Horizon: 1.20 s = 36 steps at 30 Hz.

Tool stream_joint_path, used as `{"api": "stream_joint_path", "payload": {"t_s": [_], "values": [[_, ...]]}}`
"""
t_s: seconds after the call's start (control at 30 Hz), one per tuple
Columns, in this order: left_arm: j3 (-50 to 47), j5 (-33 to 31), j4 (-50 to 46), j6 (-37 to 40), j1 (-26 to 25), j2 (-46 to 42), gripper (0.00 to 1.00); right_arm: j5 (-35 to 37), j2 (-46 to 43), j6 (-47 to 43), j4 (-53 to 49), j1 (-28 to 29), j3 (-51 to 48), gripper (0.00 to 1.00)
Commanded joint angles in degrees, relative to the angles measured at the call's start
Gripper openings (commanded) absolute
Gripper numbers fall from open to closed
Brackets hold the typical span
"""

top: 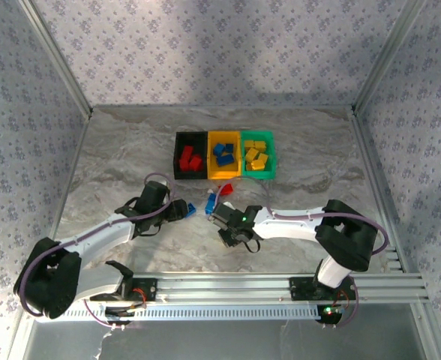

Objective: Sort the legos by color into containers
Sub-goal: Pick up the lego from the bottom-center of the table, then place the lego in the container.

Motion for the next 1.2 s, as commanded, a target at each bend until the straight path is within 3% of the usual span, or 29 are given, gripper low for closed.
{"api": "stream_joint_path", "payload": {"t_s": [0.0,0.2,0.4,0.63,0.87,0.93,1.03,1.17], "values": [[1.19,1.05,0.91,-0.08,-0.41,0.39,0.73,1.02,-0.21,-0.12,-1.06,-0.72,0.72,0.38],[1.27,0.79,0.54,0.16,-0.54,0.04,0.73,-0.15,-4.55,-1.18,-0.90,-3.13,1.06,0.37],[1.54,1.00,0.04,-0.12,-0.56,-0.13,0.73,-3.08,-7.93,-5.83,1.36,-13.51,5.72,0.37],[2.55,1.57,-1.83,-0.72,-1.37,-0.27,0.73,-7.10,2.24,-8.12,5.74,-24.70,19.24,0.38],[3.95,2.08,-4.09,-1.08,-2.46,0.16,0.73,-3.23,19.26,-12.65,-0.05,-27.01,38.08,0.39],[4.18,2.02,-4.18,-1.26,-2.89,0.62,0.73,-3.56,22.05,-13.42,-1.54,-27.24,41.56,0.44],[4.85,2.21,-4.36,-1.10,-3.08,1.64,0.73,-4.20,22.43,-14.09,-2.59,-27.08,42.28,0.57],[6.16,2.19,-4.69,-0.40,-3.26,3.38,0.73,-3.83,17.02,-14.37,-0.86,-25.85,35.93,0.61]]}}
